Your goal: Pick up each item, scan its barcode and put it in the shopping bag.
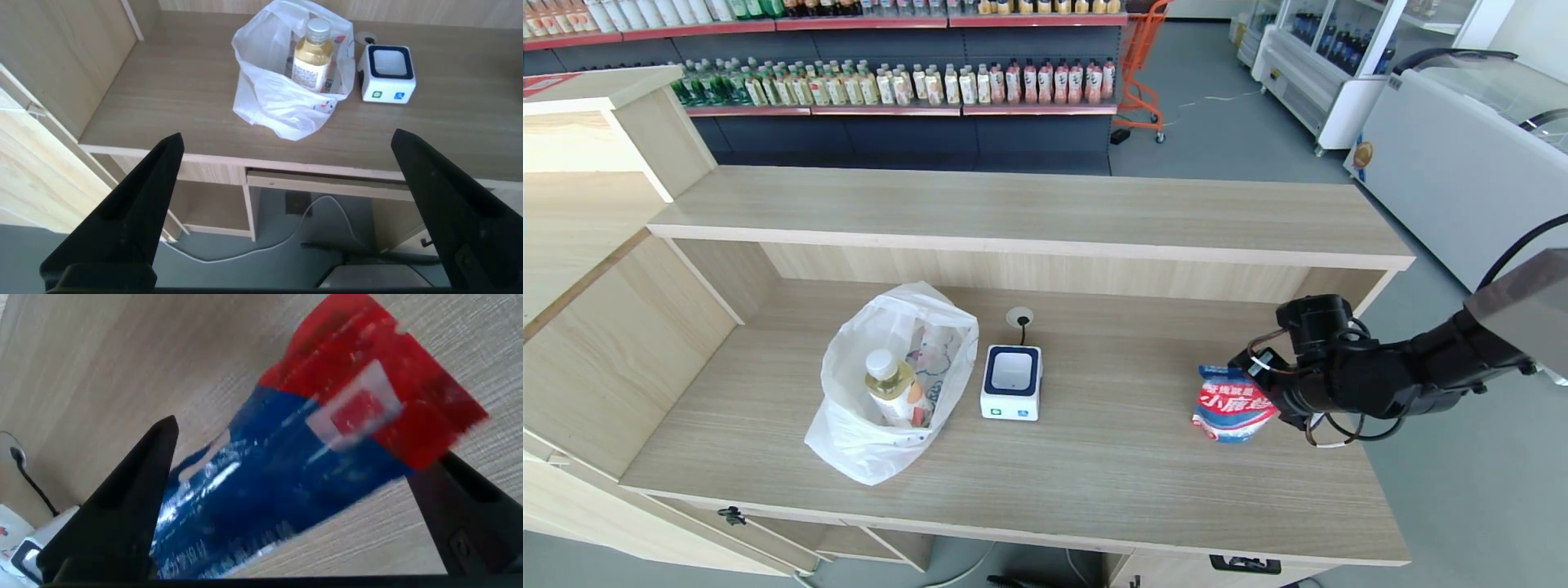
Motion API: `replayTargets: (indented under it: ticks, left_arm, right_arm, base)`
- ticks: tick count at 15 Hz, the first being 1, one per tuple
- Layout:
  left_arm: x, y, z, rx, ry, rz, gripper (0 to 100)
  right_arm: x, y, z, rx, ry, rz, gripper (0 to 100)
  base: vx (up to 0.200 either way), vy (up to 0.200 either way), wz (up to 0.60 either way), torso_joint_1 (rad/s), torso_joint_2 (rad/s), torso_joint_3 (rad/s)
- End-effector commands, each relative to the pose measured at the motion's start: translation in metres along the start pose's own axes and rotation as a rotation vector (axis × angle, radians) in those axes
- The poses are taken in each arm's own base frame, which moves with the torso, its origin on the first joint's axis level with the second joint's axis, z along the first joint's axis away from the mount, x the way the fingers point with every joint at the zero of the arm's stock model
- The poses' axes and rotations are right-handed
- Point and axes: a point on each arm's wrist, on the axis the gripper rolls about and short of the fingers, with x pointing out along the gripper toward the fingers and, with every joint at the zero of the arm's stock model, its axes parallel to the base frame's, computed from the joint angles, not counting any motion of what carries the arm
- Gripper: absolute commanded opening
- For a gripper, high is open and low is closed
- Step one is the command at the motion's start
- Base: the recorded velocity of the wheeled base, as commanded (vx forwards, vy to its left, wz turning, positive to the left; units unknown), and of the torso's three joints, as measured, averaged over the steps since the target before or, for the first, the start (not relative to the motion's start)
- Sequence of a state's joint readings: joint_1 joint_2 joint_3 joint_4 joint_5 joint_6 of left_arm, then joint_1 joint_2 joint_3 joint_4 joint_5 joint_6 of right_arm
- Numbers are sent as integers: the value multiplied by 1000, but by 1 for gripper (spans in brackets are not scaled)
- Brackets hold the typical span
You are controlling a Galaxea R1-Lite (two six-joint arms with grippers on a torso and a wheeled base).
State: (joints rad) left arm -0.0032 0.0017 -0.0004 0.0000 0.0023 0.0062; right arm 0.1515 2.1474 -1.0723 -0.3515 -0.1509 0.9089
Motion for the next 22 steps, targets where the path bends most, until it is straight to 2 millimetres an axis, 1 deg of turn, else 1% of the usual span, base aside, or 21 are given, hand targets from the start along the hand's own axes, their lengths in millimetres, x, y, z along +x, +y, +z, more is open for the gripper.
replayTargets:
  ticks: [1, 3, 4, 5, 8, 10, 11, 12, 14, 15, 16, 17, 18, 20, 21, 22]
  left_arm:
    - [0, 0, 0, 0, 0, 1, 100]
    - [0, 0, 0, 0, -1, 1, 100]
    - [0, 0, 0, 0, 0, 1, 100]
    - [0, 0, 0, 0, 0, 1, 100]
    - [0, 0, 0, 0, 0, 1, 100]
    - [0, 0, 0, 0, -1, 1, 100]
    - [0, 0, 0, 0, 0, 1, 100]
    - [0, 0, 0, 0, 0, 1, 100]
    - [0, 0, 0, 0, 0, 1, 100]
    - [0, 0, 0, 0, -1, 1, 100]
    - [0, 0, 0, 0, 0, 1, 100]
    - [0, 0, 0, 0, 0, 1, 100]
    - [0, 0, 0, 0, -1, 1, 100]
    - [0, 0, 0, 0, 0, 1, 100]
    - [0, 0, 0, 0, 0, 1, 100]
    - [0, 0, 0, 0, -1, 1, 100]
  right_arm:
    - [11, -1, -6, -5, 4, 1, 100]
    - [21, 0, -11, -11, -19, 38, 100]
    - [25, -1, -14, -36, -17, 34, 0]
    - [27, -2, -19, -70, -5, 30, 0]
    - [27, 0, -23, -118, 1, 31, 0]
    - [21, 7, -24, -167, -26, 35, 0]
    - [16, 9, -22, -225, -36, 40, 0]
    - [6, 13, -18, -276, -52, 57, 0]
    - [-28, 25, -7, -325, -98, 136, 0]
    - [-49, 31, -4, -330, -83, 214, 0]
    - [-71, 32, -1, -347, -31, 328, 0]
    - [-91, 29, 3, -384, 9, 465, 0]
    - [-106, 20, 7, -460, 43, 598, 0]
    - [-130, 2, 13, -633, 132, 890, 0]
    - [-136, -1, 16, -670, 156, 965, 0]
    - [-146, -6, 20, -749, 229, 1163, 0]
  base:
    - [0, 0, 0, 0, 0, 0]
    - [0, 0, 0, 0, 0, 0]
    - [0, 0, 0, 0, 0, 0]
    - [0, 0, 0, 0, 0, 0]
    - [0, 0, 0, 0, 0, 0]
    - [0, 0, 0, 0, 0, 0]
    - [0, 0, 0, 0, 0, 0]
    - [0, 0, 0, 0, 0, 0]
    - [0, 0, 0, 0, 0, 0]
    - [0, 0, 0, 0, 0, 0]
    - [0, 0, 0, 0, 0, 0]
    - [0, 0, 0, 0, 0, 0]
    - [0, 0, 0, 0, 0, 0]
    - [0, 0, 0, 0, 0, 0]
    - [0, 0, 0, 0, 0, 0]
    - [0, 0, 0, 0, 0, 0]
